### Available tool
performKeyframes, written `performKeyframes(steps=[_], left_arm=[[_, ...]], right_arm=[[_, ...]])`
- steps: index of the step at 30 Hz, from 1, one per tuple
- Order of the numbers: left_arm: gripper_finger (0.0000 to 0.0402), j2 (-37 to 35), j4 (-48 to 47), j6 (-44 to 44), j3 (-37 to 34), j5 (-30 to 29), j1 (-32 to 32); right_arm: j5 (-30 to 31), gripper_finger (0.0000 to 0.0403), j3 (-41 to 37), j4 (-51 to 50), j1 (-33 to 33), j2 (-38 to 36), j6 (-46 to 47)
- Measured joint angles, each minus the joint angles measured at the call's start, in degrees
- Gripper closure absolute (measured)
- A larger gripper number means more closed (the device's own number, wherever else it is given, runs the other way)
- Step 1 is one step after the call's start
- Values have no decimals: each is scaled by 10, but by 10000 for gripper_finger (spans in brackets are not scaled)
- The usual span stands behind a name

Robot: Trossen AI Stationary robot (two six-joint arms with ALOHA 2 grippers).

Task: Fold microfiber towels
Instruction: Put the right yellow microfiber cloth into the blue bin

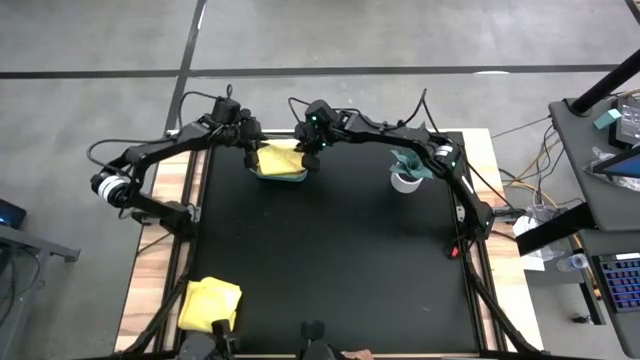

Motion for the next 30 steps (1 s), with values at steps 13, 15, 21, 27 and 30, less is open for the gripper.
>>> performKeyframes(steps=[13, 15, 21, 27, 30], left_arm=[[175, 41, 1, 1, 0, -43, 1], [189, 40, -2, 1, 0, -43, 1], [297, 37, -31, 6, -1, -43, 1], [391, 33, -32, 20, 5, -43, 0], [396, 22, -49, 23, 17, -43, 0]], right_arm=[[0, 390, -2, -1, 0, 0, -14], [0, 390, -2, -1, 0, 0, -15], [0, 390, -3, -1, 0, 0, -19], [-4, 390, -3, -1, 0, 0, -19], [-28, 390, -3, -2, 1, 0, -19]])
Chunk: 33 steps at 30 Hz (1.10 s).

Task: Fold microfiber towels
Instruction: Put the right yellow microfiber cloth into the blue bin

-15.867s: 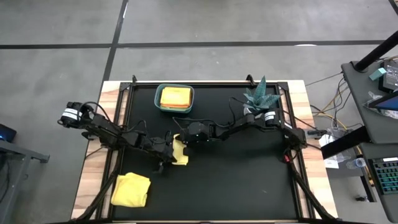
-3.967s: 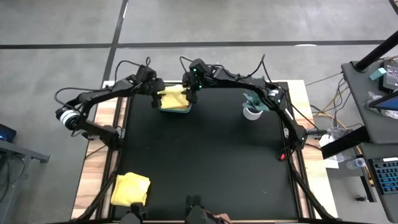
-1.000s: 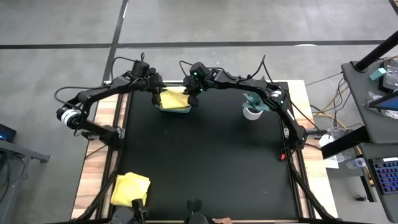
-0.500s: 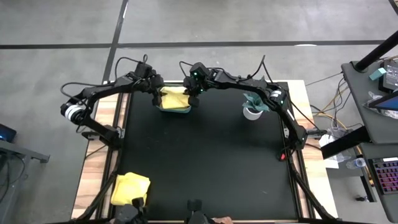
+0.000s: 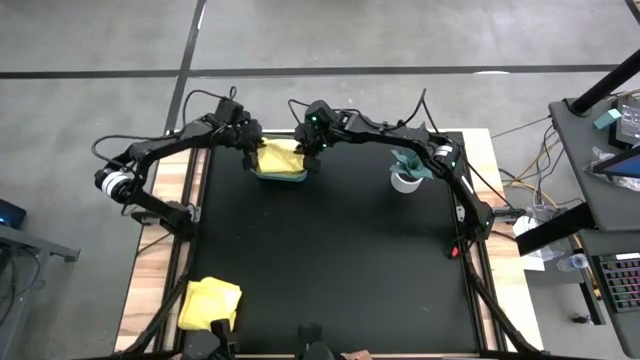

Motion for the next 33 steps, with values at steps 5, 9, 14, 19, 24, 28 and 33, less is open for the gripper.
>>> performKeyframes(steps=[5, 9, 14, 19, 24, 28, 33], left_arm=[[399, -15, -58, 22, 39, 0, 0], [400, -14, -87, 37, 71, 0, 0], [401, -4, -122, 48, 92, 7, 0], [401, 27, -116, 50, 95, 8, 0], [384, 62, -92, 37, 100, -7, 0], [334, 75, -89, 31, 110, -18, 0], [261, 61, -90, 36, 111, -53, 0]], right_arm=[[-3, 390, 5, 5, 2, -2, 6], [0, 390, 5, 26, 0, -2, 16], [0, 390, -11, 32, -7, -2, 16], [0, 390, -18, 29, -19, -2, 28], [1, 390, -18, 32, -19, -2, 30], [0, 384, -18, 23, -17, -2, 20], [3, 335, -13, 17, -16, -2, 20]])
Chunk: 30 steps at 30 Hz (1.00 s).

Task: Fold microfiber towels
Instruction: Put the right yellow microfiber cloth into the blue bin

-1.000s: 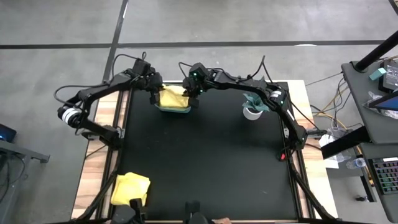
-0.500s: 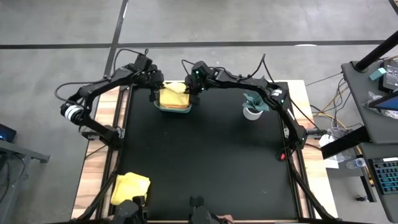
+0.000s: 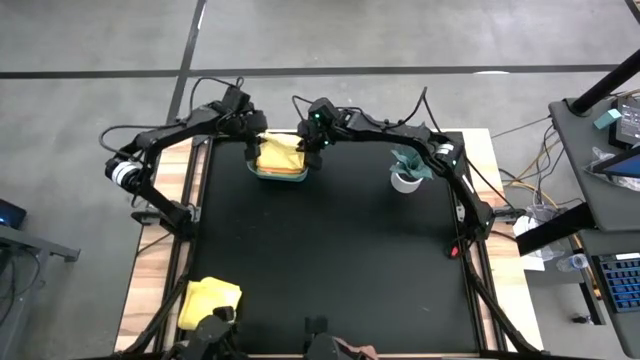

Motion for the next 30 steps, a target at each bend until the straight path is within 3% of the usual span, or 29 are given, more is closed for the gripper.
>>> performKeyframes(steps=[4, 8, 13, 17, 25, 30], left_arm=[[222, -34, 0, 8, 0, -21, 0], [210, -78, 2, 3, -3, -13, -2], [230, -114, 4, -12, -46, 93, -22], [281, -127, 33, -25, -98, 103, -57], [391, -116, 101, -56, -163, 93, -74], [394, -104, 101, -57, -176, 79, -73]], right_arm=[[39, 288, 10, -11, 0, -3, -1], [42, 257, 35, -43, 0, -7, -14], [42, 247, 55, -66, 0, -8, -20], [42, 273, 59, -57, 0, -8, -33], [37, 387, 37, 50, 12, 22, -40], [43, 390, 35, 54, 13, 54, -27]])
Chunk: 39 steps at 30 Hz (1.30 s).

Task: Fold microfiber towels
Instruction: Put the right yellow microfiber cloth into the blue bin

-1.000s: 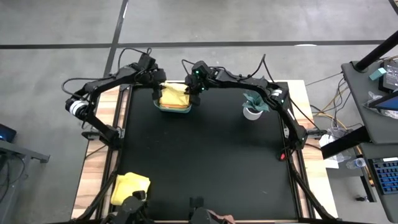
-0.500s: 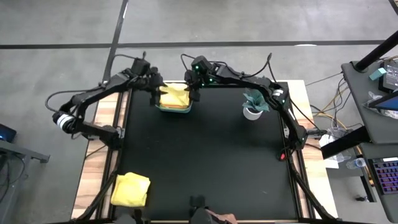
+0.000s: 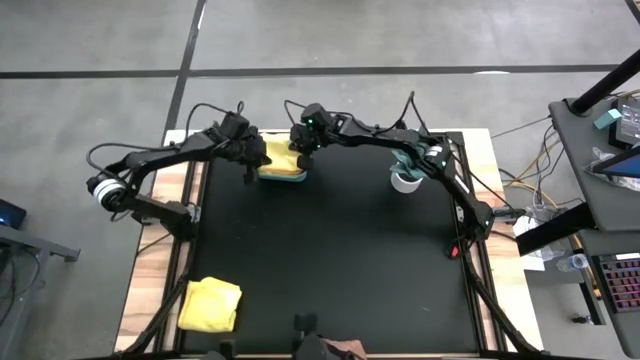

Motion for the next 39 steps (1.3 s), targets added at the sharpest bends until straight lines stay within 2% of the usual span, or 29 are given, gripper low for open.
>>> performKeyframes(steps=[5, 7, 15, 19, 23, 27, 33, 36, 39], left_arm=[[394, 21, -2, -15, -11, -95, 1], [393, 25, -3, -15, -9, -111, 2], [393, -4, -1, -20, -2, -116, 2], [393, -31, 4, -56, 7, -115, 4], [388, -58, 4, -61, 6, -89, 3], [349, -70, 6, -61, -9, -63, -6], [246, -70, 36, -55, -47, -77, -42], [204, -70, 65, -22, -69, -144, -69], [183, -69, 65, 4, -76, -195, -93]], right_arm=[[-1, 390, 0, -18, 0, 1, 7], [-1, 390, 0, -22, 0, -2, 7], [0, 390, 0, -46, 0, -30, 2], [-2, 390, 1, -61, 1, -47, -8], [-13, 390, 1, -71, 3, -55, -15], [-66, 379, 1, -76, 13, -55, -1], [-71, 313, -4, -76, 48, -54, -19], [3, 272, -5, -73, 68, -54, -36], [83, 238, -12, -73, 86, -54, -62]])
